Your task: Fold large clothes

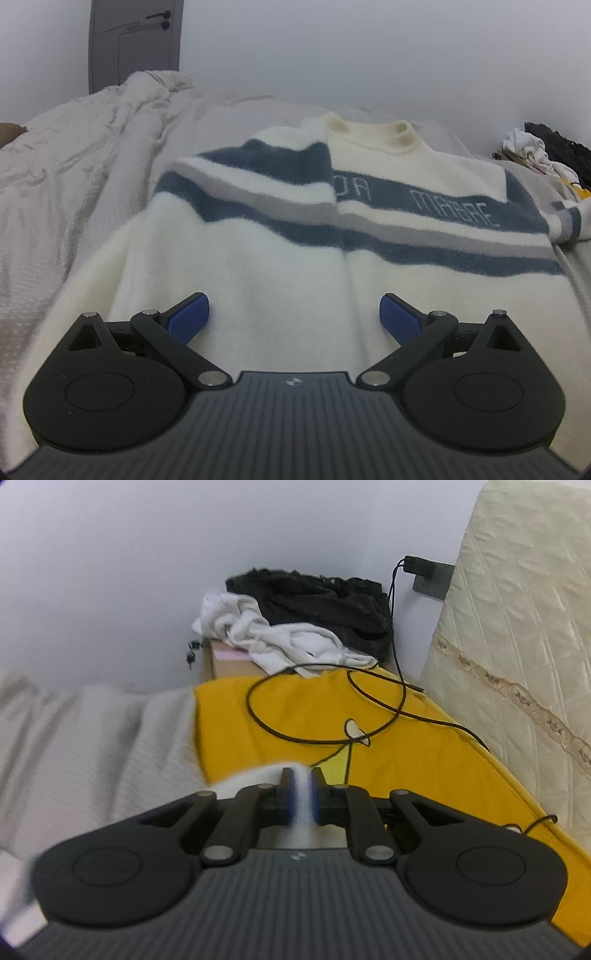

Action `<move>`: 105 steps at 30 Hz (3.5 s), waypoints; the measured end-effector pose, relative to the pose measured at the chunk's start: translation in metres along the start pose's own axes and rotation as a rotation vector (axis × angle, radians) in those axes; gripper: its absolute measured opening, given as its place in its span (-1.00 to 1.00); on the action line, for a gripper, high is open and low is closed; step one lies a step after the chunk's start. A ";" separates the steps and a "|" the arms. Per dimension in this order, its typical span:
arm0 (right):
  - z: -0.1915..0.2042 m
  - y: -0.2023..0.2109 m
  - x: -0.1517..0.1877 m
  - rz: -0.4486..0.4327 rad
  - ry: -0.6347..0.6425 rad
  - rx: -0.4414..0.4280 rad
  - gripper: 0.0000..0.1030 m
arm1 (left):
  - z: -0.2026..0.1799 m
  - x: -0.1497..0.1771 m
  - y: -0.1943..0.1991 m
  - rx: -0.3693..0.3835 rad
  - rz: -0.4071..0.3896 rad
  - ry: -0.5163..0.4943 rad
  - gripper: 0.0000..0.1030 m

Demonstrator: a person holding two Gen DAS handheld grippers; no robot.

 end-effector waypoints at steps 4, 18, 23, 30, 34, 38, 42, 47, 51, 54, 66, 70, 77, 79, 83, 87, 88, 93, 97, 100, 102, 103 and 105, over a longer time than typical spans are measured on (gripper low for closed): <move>0.002 0.032 -0.008 -0.007 0.009 -0.030 -0.22 | 0.004 -0.002 0.010 0.011 -0.011 0.010 0.95; 0.031 0.257 0.039 -0.070 -0.004 -0.315 -0.04 | 0.018 0.015 0.076 0.163 0.028 0.004 0.93; 0.053 0.334 0.081 -0.026 -0.052 -0.463 -0.04 | 0.021 0.021 0.102 0.214 0.037 0.015 0.93; 0.098 0.429 0.135 0.025 0.008 -0.673 -0.03 | 0.029 0.035 0.135 0.273 0.095 0.052 0.60; 0.113 0.473 0.152 -0.022 0.079 -0.726 -0.03 | 0.022 0.058 0.151 0.266 0.149 -0.015 0.31; 0.115 0.484 0.165 0.027 0.028 -0.768 -0.03 | 0.010 0.082 0.151 0.168 0.206 -0.115 0.30; 0.112 0.478 0.184 0.089 -0.035 -0.763 -0.03 | 0.003 0.095 0.142 0.059 0.254 -0.208 0.20; 0.110 0.461 0.203 0.147 -0.004 -0.716 -0.03 | 0.015 0.081 0.149 0.014 0.257 -0.245 -0.70; 0.105 0.446 0.210 0.204 -0.064 -0.711 -0.03 | 0.048 0.033 0.170 -0.016 0.193 -0.198 -0.74; 0.108 0.438 0.209 0.222 -0.098 -0.716 -0.03 | 0.087 -0.022 0.182 -0.078 0.132 -0.154 -0.74; 0.143 0.412 0.205 0.229 -0.042 -0.687 -0.03 | 0.238 -0.253 0.086 -0.599 -0.175 -0.110 -0.75; 0.158 0.401 0.200 0.207 -0.015 -0.674 -0.03 | 0.282 -0.292 0.025 -0.745 -0.197 -0.101 -0.75; 0.198 0.379 0.185 0.105 0.001 -0.693 -0.03 | 0.327 -0.309 -0.099 -0.847 -0.140 -0.120 -0.75; 0.211 0.368 0.183 0.090 0.011 -0.689 -0.04 | 0.340 -0.302 -0.136 -0.847 -0.091 -0.108 -0.75; 0.230 0.347 0.183 0.087 0.016 -0.670 -0.04 | 0.370 -0.277 -0.178 -0.813 -0.018 -0.021 -0.74; 0.241 0.333 0.186 0.053 0.043 -0.648 -0.04 | 0.377 -0.264 -0.206 -0.781 0.005 -0.015 -0.70; 0.243 0.329 0.187 0.058 0.041 -0.650 -0.04 | 0.376 -0.263 -0.206 -0.776 0.003 -0.016 -0.70; 0.242 0.321 0.191 0.055 0.023 -0.674 -0.04 | 0.368 -0.259 -0.204 -0.723 -0.001 0.026 -0.23; 0.237 0.326 0.193 0.067 -0.008 -0.691 -0.04 | 0.353 -0.252 -0.175 -0.666 -0.031 0.062 0.23; 0.232 0.331 0.193 0.062 0.000 -0.707 -0.04 | 0.331 -0.245 -0.145 -0.590 -0.027 0.094 0.24; 0.225 0.333 0.192 0.072 -0.017 -0.719 -0.04 | 0.312 -0.239 -0.121 -0.552 -0.027 0.104 0.24; 0.222 0.334 0.192 0.077 -0.026 -0.720 -0.04 | 0.304 -0.236 -0.111 -0.530 -0.021 0.111 0.24; 0.217 0.337 0.191 0.082 -0.020 -0.721 -0.04 | 0.284 -0.228 -0.087 -0.477 -0.010 0.125 0.24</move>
Point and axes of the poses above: each gripper's, at about its wrist camera, not at the fingertips, and y roughly against the way its jaws point, z to its left, x to its underside, the point moved 2 cm from there along -y, roughly the way its jaws point, and after that the axes turned 5 degrees about y, right-handed, at the moved point
